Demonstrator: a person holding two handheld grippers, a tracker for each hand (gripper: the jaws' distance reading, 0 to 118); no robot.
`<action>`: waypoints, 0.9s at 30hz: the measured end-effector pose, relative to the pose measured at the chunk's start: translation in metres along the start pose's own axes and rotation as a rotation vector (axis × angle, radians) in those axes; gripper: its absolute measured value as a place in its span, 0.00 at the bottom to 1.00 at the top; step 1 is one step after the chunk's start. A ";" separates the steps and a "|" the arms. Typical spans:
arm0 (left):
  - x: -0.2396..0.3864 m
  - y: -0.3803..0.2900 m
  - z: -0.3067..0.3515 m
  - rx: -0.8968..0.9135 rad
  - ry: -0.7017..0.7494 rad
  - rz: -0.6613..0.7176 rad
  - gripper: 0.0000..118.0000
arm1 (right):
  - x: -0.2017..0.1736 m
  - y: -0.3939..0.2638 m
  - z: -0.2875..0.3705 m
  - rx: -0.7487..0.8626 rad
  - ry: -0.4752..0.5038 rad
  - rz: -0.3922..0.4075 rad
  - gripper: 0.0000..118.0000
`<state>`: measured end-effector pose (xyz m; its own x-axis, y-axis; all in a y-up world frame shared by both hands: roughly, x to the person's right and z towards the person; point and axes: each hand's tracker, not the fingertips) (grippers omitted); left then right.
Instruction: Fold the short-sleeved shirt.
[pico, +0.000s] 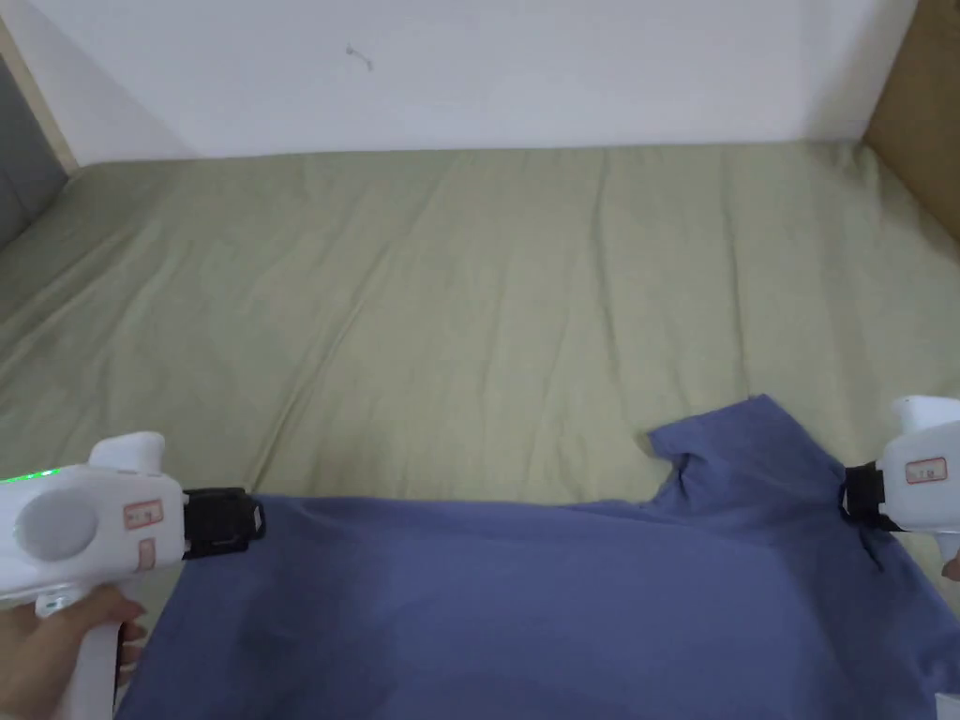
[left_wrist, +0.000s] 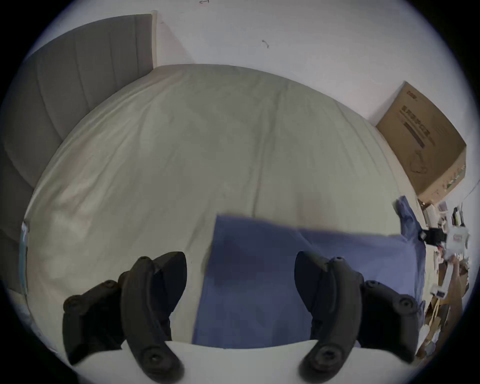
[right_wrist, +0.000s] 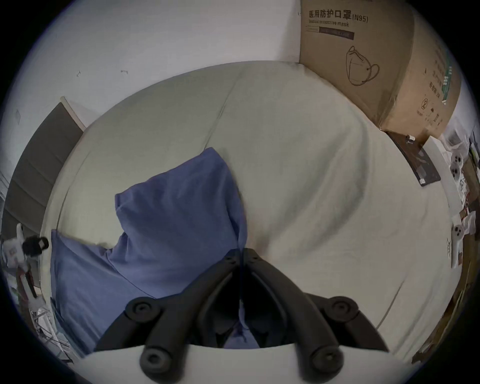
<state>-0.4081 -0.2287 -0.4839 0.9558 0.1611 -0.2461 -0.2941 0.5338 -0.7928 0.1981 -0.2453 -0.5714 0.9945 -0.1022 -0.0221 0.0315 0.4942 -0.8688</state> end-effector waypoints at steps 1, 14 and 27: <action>0.001 0.005 -0.009 -0.001 0.003 -0.002 0.77 | 0.001 0.000 -0.001 -0.001 0.000 0.000 0.00; 0.019 0.014 -0.021 -0.055 0.000 -0.091 0.00 | -0.003 0.006 0.021 0.005 -0.002 0.009 0.00; 0.011 -0.047 0.144 0.078 -0.055 -0.173 0.00 | 0.005 -0.044 0.156 0.099 0.063 0.017 0.00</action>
<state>-0.3831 -0.1329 -0.3690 0.9914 0.1051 -0.0778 -0.1265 0.6198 -0.7745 0.2177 -0.1331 -0.4562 0.9868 -0.1461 -0.0699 0.0280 0.5792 -0.8147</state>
